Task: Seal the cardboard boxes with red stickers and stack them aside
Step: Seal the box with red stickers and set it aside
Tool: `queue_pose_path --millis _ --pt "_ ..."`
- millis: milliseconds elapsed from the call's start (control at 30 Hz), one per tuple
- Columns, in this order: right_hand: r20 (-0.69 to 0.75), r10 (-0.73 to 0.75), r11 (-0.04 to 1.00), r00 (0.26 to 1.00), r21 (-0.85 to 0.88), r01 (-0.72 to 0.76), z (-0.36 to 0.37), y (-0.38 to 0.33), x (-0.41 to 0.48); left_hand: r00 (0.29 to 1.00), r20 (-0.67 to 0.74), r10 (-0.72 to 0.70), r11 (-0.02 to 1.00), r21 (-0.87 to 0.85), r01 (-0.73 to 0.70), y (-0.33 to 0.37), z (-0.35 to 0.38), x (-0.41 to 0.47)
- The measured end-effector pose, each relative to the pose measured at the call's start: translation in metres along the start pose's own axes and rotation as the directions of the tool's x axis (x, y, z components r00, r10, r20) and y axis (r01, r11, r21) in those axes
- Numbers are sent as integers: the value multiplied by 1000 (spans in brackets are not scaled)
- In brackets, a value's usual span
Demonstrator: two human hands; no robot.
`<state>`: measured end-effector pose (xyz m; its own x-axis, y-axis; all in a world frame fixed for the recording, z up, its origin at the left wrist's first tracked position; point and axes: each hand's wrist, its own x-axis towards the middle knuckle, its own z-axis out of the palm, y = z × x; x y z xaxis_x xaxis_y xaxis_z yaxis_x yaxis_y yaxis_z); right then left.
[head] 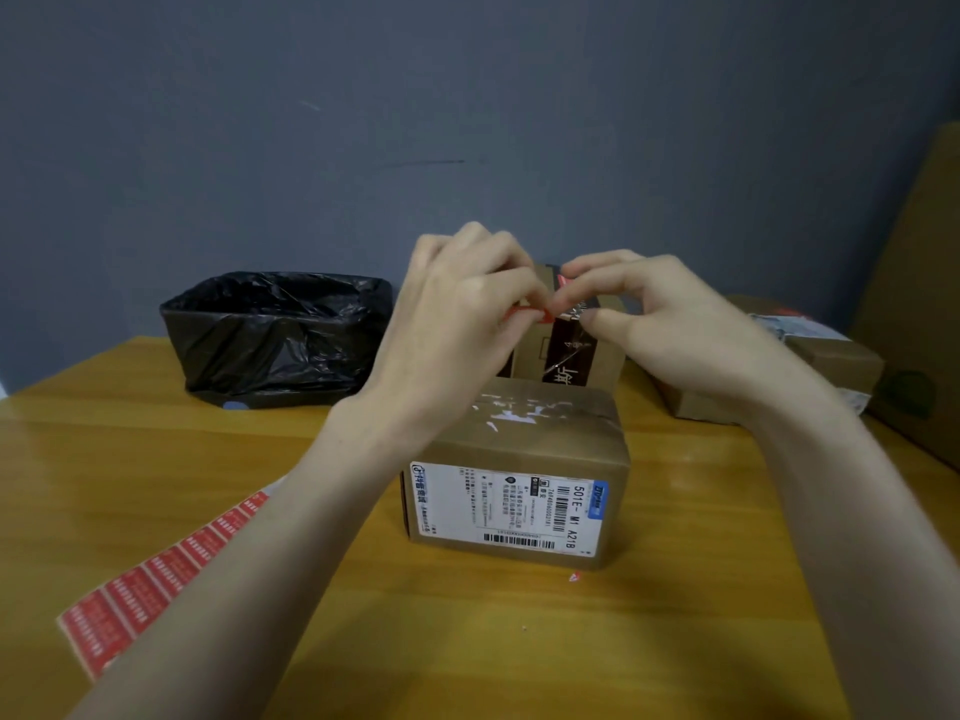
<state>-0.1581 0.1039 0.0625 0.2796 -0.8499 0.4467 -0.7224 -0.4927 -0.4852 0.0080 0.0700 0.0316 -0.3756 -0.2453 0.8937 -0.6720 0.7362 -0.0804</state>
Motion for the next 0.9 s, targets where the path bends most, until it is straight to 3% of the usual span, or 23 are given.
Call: queue_pose_path --millis 67,233,533,767,833,900 --pt "9 18 999 1000 52 -18 0 -2 -1 999 -20 49 998 31 -48 0 0 -1" --pt "10 174 909 985 383 -165 3 3 0 986 -66 151 988 -2 -151 -1 -3 0" --pt "74 290 754 954 597 -275 8 7 3 971 -120 206 975 -55 -214 -6 -2 -2" --pt "119 342 609 932 728 -316 9 16 4 995 -89 41 977 -205 -58 -7 0 -4" --pt "110 383 573 917 750 -329 7 22 4 997 -35 -69 943 -328 54 -8 -5 -2" --pt "128 382 553 915 762 -337 4 26 4 964 27 -266 857 -451 249 -6 -9 0"
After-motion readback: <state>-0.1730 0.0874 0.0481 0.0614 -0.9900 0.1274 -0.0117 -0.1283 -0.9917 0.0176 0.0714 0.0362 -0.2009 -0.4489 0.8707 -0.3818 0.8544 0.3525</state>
